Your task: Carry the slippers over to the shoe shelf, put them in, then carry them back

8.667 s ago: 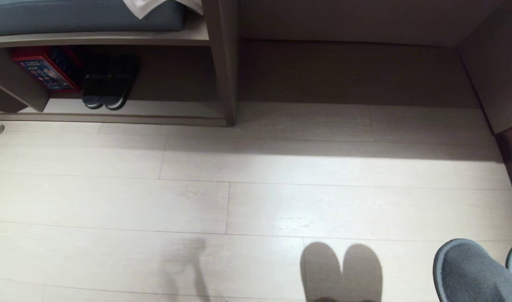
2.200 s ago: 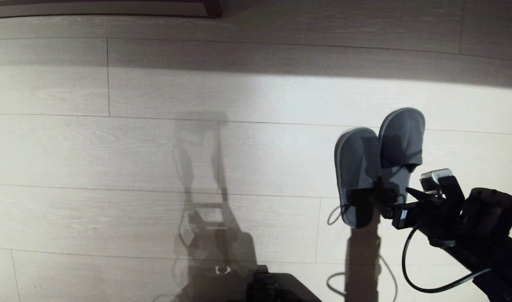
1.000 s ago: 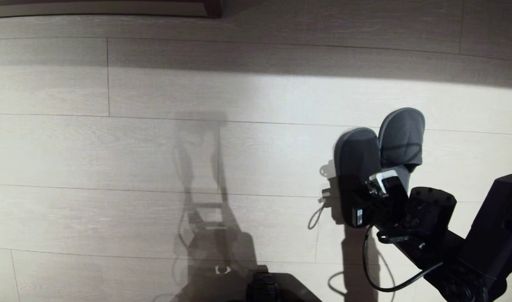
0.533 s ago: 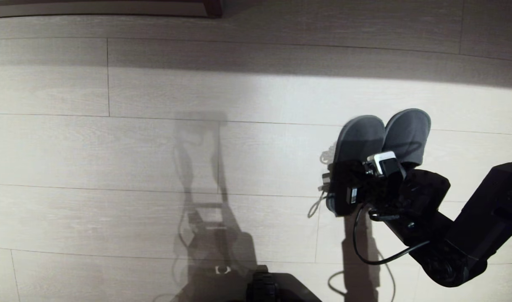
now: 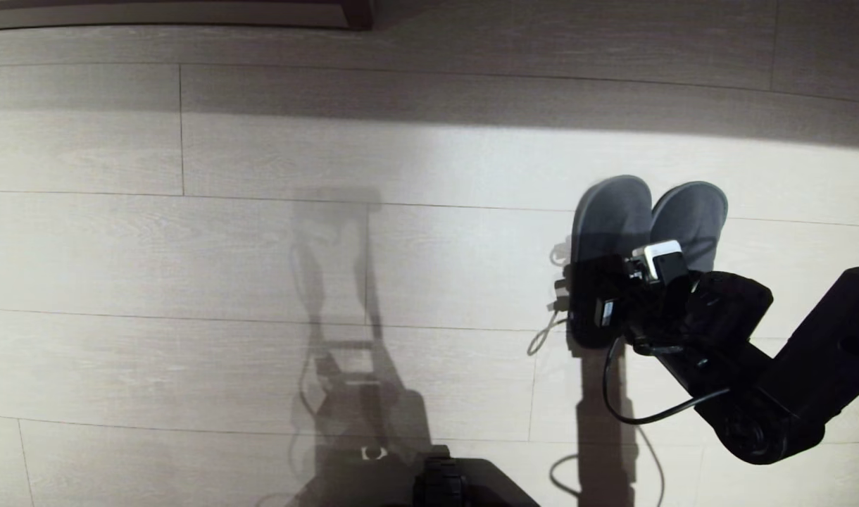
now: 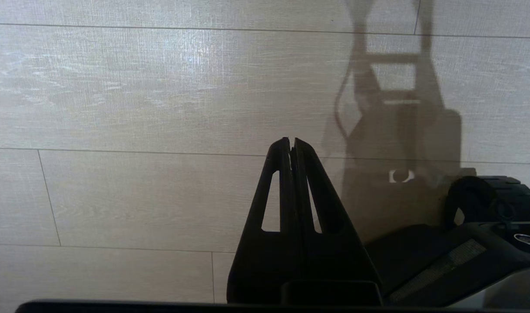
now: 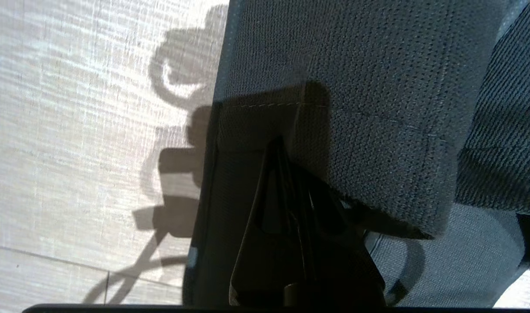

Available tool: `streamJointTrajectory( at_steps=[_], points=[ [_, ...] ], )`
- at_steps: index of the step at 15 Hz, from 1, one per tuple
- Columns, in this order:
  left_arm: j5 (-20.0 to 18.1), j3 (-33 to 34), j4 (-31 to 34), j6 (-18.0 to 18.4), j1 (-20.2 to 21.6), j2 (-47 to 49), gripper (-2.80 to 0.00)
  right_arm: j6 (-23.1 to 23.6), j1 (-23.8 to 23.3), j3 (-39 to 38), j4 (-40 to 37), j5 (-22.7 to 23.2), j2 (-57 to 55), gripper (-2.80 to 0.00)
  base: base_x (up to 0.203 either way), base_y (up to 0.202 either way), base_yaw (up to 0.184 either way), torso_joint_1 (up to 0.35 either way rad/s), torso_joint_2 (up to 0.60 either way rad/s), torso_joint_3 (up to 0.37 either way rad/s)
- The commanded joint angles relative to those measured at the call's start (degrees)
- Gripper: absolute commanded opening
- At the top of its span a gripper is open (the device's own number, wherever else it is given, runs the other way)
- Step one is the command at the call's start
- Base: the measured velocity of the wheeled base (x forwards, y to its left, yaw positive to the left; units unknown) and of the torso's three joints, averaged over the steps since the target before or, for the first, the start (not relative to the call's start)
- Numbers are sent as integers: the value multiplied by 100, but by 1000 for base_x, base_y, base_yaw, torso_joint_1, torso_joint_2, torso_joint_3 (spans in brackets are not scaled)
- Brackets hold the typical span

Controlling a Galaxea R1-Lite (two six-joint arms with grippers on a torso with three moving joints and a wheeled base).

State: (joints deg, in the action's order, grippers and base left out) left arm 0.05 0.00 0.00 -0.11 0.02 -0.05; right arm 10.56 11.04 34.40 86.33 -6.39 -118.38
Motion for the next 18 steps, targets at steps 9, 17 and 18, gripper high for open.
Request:
streamJointTrajectory(
  at_steps=[9, 17, 18],
  points=[
    [4, 0, 0, 2, -2, -4, -280, -1, -155, -321, 59, 22, 284, -280, 0, 0, 0, 0, 0, 0],
    [4, 0, -7, 2, -2, -4, -280, -70, -163, -1178, 84, 178, 702, -280, 0, 0, 0, 0, 0, 0],
    [4, 0, 0, 2, 6, -4, -280, -71, -158, -1329, 85, 197, 905, -280, 0, 0, 0, 0, 0, 0]
  ],
)
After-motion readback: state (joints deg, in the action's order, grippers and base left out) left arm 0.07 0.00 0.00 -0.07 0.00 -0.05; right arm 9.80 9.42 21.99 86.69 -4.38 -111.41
